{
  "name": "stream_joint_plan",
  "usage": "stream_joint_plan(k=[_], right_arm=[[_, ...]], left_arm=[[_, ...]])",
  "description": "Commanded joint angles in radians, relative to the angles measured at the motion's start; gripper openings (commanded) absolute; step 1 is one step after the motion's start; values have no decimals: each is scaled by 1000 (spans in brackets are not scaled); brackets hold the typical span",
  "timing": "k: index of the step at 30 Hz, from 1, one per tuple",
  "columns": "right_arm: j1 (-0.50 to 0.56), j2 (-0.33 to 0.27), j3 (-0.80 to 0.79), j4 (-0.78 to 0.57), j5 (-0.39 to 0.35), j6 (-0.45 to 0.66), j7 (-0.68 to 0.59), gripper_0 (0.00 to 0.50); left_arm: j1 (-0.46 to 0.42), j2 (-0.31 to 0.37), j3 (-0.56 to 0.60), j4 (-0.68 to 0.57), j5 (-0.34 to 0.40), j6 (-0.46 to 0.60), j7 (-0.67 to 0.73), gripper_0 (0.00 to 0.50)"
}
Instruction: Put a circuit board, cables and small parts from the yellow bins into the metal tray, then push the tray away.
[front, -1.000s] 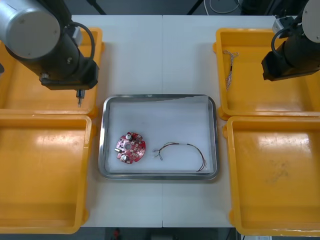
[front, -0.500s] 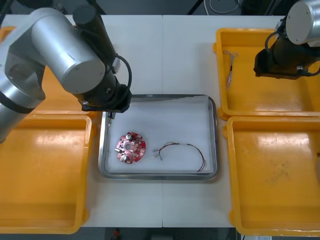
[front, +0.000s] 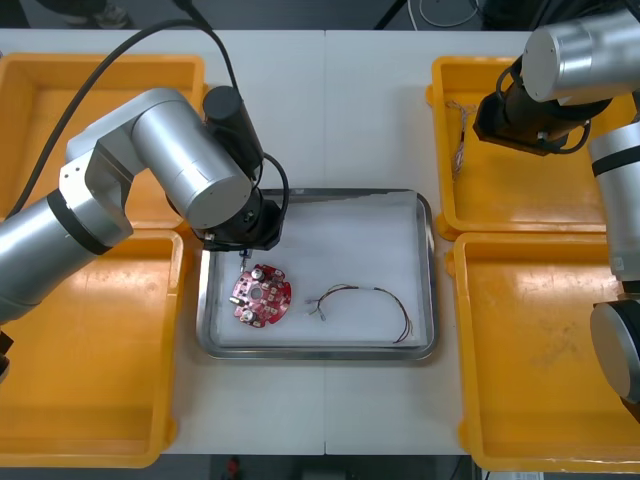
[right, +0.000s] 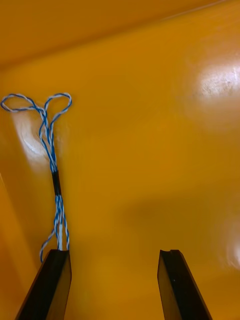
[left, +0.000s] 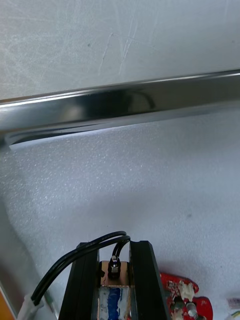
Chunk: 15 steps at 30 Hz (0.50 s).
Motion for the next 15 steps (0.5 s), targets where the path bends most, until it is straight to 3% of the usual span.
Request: stream_joint_plan(k=[1, 6, 7, 8, 9, 10, 15], right_arm=[[-82, 27, 16, 74, -1, -66, -29, 500], [-92, 43, 18, 103, 6, -94, -76, 500], [-94, 44, 21, 106, 6, -98, -81, 500], [-94, 46, 24, 108, 5, -101, -82, 500], [-97, 46, 26, 112, 3, -108, -85, 500], [-105, 47, 29, 126, 3, -115, -87, 500], [-144, 54, 33, 223, 2, -163, -98, 500]], left_arm=[[-21, -18, -32, 9, -20, -52, 41, 1], [-23, -18, -32, 7, -20, -46, 41, 5], [-23, -18, -32, 6, -18, -46, 39, 41], [-24, -20, -32, 6, -18, -46, 41, 144], [-23, -18, -31, 6, -18, -46, 44, 421], [-23, -18, -31, 6, -20, -46, 49, 500], [-23, -18, -24, 4, -20, -43, 53, 500]])
